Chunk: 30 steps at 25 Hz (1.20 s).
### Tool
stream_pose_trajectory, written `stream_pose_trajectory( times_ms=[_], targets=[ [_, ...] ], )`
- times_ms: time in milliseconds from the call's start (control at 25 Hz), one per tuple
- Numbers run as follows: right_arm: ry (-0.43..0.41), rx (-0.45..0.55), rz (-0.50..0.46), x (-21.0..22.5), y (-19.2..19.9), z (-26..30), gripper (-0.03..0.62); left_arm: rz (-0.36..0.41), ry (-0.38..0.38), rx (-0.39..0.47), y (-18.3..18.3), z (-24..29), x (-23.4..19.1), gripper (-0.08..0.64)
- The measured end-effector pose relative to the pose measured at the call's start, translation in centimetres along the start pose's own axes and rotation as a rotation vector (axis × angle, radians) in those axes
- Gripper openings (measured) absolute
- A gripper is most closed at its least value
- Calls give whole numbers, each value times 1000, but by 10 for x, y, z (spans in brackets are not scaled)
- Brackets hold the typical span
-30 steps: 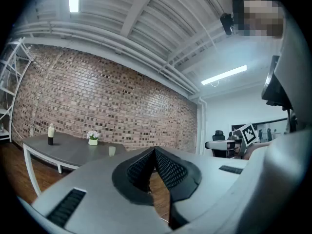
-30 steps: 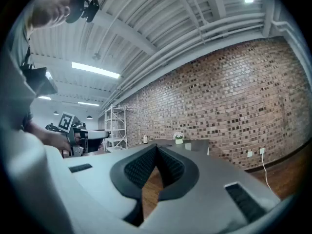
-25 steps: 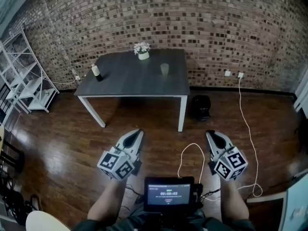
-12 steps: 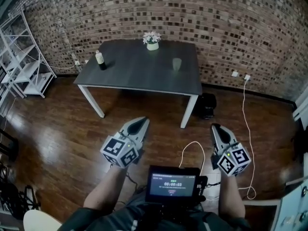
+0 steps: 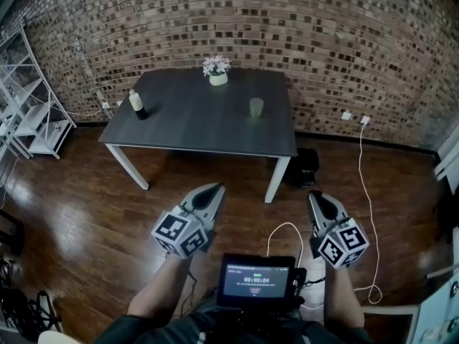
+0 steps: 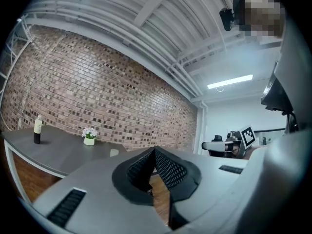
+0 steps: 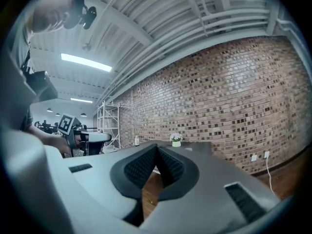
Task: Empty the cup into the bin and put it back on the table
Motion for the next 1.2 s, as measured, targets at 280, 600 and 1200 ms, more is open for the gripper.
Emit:
stream_pose_trajectory(
  times_ms=[280,600,1200],
  targets=[
    [-19,2,16,73,-13,36,3,27,-36,-16,-9,73,-15,-8],
    [-67,-28,56,143,-27,83,3,-10,-98,-46,-16,142,-38,-8],
    [-31,-43,36,175,-73,223,3,-27,-30,-31,-47,225,-174,-8]
  ],
)
Point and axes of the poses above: the fingertips, and each gripper's own axes: z forward along the fingers, x to its right, y out of its underside, the point moved 9 cm from there along -z, backward along the fingers, and after that the axes turned 10 degrees about -x, right-handed, at the moved point
